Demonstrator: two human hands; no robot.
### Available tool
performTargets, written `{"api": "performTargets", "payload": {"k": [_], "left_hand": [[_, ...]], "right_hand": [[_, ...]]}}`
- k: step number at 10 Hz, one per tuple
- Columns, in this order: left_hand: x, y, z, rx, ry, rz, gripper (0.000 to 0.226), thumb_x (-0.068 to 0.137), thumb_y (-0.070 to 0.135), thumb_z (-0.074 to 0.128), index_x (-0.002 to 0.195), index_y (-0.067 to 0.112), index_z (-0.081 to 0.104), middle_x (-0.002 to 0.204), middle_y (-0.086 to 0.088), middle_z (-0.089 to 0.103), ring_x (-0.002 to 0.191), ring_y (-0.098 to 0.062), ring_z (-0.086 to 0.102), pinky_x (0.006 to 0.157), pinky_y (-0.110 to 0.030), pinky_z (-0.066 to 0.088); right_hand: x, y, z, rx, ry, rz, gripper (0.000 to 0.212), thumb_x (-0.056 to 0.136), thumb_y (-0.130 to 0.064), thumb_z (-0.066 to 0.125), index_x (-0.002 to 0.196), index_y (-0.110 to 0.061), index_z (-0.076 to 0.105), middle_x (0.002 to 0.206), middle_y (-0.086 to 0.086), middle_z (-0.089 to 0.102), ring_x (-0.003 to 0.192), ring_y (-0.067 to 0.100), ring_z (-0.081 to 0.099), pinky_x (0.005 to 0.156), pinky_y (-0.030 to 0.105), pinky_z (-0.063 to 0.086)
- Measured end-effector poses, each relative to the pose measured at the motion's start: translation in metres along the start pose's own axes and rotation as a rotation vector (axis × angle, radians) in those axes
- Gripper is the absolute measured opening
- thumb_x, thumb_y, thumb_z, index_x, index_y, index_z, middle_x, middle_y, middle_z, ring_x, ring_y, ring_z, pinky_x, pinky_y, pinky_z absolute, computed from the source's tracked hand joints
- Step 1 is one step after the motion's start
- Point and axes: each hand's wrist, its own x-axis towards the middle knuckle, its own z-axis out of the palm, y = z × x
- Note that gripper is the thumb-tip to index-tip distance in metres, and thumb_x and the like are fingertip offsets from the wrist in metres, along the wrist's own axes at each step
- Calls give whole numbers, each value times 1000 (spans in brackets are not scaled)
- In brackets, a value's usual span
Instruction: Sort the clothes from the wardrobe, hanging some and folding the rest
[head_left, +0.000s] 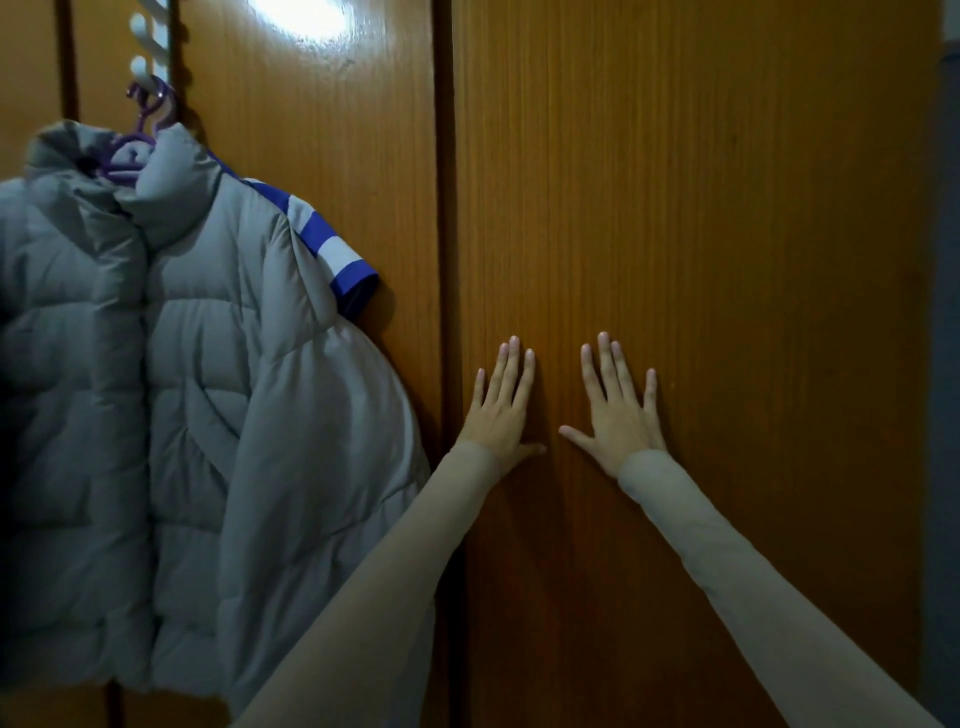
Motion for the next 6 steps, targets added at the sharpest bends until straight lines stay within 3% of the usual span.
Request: {"api": "performTargets", "payload": {"k": [1, 3, 5, 6], "left_hand": [[0, -2, -6, 42, -31, -5, 120, 79, 40, 70, 142, 14, -29, 145, -6, -41, 135, -22, -34, 113, -42, -12], [-7, -4, -30, 18, -103, 6, 96, 88, 15, 59, 148, 15, -16, 152, -6, -30, 142, -21, -22, 117, -41, 0], [-62, 13, -21, -235, -184, -1, 78, 93, 20, 52, 151, 16, -1, 157, -2, -15, 144, -17, -12, 117, -35, 0], [-112, 25, -6, -473, -146, -21, 72, 94, 22, 53, 151, 22, 9, 158, 3, 1, 145, -14, 2, 119, -33, 8]], "right_hand": [[-3, -6, -8, -25, -10, 43, 101, 87, -61, 43, 138, -18, -33, 146, 6, -38, 138, 21, -28, 115, 48, -2], [-9, -23, -31, 99, -61, 120, 89, 93, -34, 53, 148, -18, -15, 154, 6, -25, 144, 20, -16, 118, 44, 4], [-52, -30, -55, 322, -225, 133, 74, 94, -25, 51, 150, -22, 4, 157, 1, -16, 145, 19, -1, 118, 44, 6], [-104, -44, -57, 440, -288, 145, 64, 95, -24, 51, 148, -26, 17, 158, -4, -2, 144, 17, 13, 115, 39, 17]]}}
